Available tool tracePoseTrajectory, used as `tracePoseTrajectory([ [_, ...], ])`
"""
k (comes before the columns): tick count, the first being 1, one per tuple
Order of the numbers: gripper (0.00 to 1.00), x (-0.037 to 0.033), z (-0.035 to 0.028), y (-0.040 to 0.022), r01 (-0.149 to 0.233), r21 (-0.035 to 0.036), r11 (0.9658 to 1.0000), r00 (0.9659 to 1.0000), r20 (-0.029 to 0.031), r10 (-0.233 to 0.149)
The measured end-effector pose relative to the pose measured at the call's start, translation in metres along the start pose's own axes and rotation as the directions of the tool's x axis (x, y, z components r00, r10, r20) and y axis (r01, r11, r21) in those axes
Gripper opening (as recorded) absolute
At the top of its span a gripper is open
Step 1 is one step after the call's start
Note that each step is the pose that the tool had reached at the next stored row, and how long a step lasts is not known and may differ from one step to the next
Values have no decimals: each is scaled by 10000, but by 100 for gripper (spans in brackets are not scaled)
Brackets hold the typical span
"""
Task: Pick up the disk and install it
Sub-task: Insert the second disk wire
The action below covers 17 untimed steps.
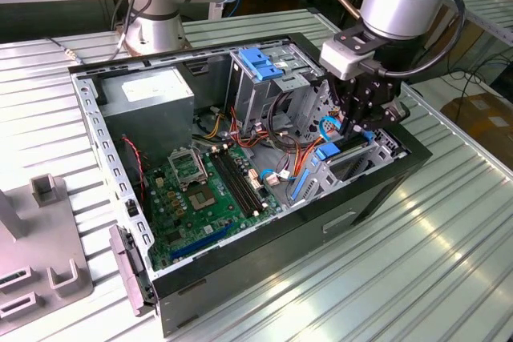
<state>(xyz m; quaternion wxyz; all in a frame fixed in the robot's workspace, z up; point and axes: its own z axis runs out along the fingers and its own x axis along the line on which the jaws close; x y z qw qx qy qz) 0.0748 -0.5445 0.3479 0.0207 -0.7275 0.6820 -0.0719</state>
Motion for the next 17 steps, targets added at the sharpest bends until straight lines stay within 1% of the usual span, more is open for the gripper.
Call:
tracePoseTrajectory([
  [7, 16, -1, 13, 3, 0, 3, 10000, 10000, 1, 0],
  [17, 16, -1, 16, 4, 0, 3, 10000, 10000, 1, 0],
])
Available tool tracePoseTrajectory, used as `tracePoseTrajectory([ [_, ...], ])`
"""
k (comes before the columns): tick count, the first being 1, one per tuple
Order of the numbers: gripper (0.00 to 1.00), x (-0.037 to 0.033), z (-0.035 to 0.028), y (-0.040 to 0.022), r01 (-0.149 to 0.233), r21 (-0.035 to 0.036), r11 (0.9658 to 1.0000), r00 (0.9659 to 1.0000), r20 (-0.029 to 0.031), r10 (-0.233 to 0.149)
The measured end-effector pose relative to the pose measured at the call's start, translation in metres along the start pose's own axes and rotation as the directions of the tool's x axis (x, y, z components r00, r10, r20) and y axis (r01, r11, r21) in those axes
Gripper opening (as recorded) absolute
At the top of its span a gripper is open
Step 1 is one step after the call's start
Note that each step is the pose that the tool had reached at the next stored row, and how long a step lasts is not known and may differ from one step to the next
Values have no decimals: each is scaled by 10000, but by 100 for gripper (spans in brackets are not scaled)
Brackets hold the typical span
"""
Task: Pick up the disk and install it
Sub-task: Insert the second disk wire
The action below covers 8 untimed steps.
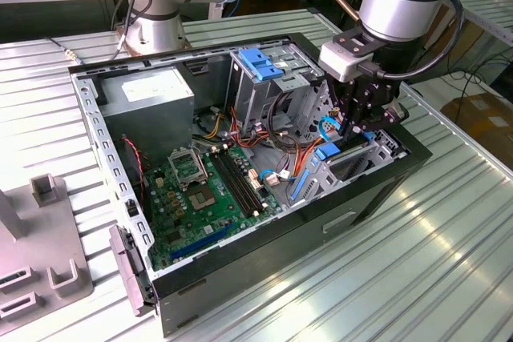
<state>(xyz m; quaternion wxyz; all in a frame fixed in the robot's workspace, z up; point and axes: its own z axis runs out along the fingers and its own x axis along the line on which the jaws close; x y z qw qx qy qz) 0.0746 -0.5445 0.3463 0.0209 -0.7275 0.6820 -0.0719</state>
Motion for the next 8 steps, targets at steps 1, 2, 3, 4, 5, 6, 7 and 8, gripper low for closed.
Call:
tracePoseTrajectory([
  [1, 16, 0, 0, 0, -1, 1, 10000, 10000, 2, 1],
  [2, 16, 0, 1, 0, -1, 1, 10000, 10000, 9, 1],
  [3, 16, 0, 1, 0, -2, 1, 10000, 10000, 13, 2],
  [4, 16, 0, 0, 0, -3, 1, 10000, 10000, 21, 3],
  [5, 16, 1, 0, 1, -5, 3, 10000, 10000, 35, 5],
  [6, 16, 2, 1, 1, -9, 4, 10000, 10000, 59, 9],
  [7, 16, 2, 2, 1, -11, 5, 10000, 10000, 79, 11],
  [8, 16, 2, 2, 1, -15, 7, 10000, 9999, 108, 15],
])
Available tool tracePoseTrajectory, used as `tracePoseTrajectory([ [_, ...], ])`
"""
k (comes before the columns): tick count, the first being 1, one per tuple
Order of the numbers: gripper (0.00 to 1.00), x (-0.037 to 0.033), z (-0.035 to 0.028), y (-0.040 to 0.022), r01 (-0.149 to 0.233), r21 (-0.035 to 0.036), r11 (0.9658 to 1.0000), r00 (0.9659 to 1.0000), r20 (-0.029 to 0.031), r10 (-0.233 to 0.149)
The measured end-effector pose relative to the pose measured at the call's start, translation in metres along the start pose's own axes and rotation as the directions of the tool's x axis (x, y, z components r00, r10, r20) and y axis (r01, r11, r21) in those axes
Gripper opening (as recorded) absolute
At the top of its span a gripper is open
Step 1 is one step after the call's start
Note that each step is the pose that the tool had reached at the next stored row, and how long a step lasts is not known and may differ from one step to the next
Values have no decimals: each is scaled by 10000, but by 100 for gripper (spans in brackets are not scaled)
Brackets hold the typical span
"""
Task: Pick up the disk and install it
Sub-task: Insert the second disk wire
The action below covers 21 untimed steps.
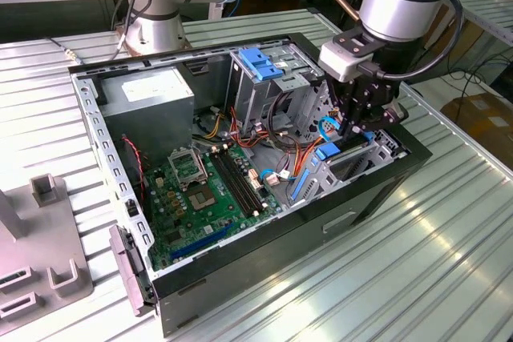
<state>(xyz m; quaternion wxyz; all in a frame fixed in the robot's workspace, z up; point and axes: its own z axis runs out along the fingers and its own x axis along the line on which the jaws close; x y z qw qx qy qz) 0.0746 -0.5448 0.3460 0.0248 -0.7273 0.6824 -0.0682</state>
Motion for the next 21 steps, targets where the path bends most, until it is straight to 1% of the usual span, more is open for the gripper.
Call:
tracePoseTrajectory([
  [1, 16, 1, 1, 0, -8, 4, 10000, 10000, 60, 8],
  [4, 16, 6, 2, 0, -11, 5, 10000, 10000, 88, 11],
  [21, 16, 26, 21, 4, -13, 6, 10000, 9999, 103, 13],
])
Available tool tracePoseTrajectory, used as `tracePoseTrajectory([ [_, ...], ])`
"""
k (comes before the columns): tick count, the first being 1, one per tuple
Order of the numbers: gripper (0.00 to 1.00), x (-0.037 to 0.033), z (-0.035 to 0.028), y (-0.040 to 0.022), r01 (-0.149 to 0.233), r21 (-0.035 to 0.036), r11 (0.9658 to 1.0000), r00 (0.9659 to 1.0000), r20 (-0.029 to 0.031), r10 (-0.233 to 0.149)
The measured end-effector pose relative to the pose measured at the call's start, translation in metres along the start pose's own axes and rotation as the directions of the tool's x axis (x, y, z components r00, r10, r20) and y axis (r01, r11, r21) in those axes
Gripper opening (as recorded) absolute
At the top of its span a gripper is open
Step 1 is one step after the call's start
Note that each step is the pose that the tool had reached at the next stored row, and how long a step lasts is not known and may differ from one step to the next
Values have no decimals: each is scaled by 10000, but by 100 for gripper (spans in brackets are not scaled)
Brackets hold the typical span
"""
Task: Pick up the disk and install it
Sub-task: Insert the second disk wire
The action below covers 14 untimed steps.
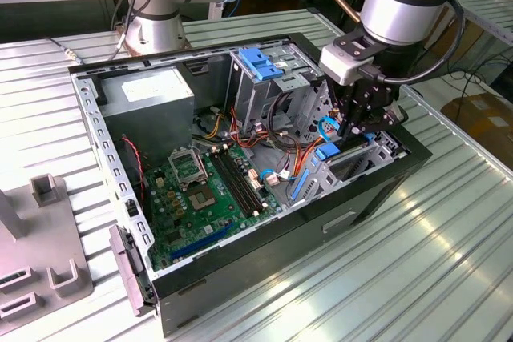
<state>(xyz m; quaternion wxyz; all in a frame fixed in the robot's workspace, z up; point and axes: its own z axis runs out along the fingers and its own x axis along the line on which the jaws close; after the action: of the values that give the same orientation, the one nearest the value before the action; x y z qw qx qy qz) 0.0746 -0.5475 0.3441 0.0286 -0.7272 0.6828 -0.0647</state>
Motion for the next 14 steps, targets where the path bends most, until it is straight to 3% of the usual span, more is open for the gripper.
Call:
tracePoseTrajectory([
  [14, 16, 3, 44, 6, -3, 1, 10000, 10000, 21, 3],
])
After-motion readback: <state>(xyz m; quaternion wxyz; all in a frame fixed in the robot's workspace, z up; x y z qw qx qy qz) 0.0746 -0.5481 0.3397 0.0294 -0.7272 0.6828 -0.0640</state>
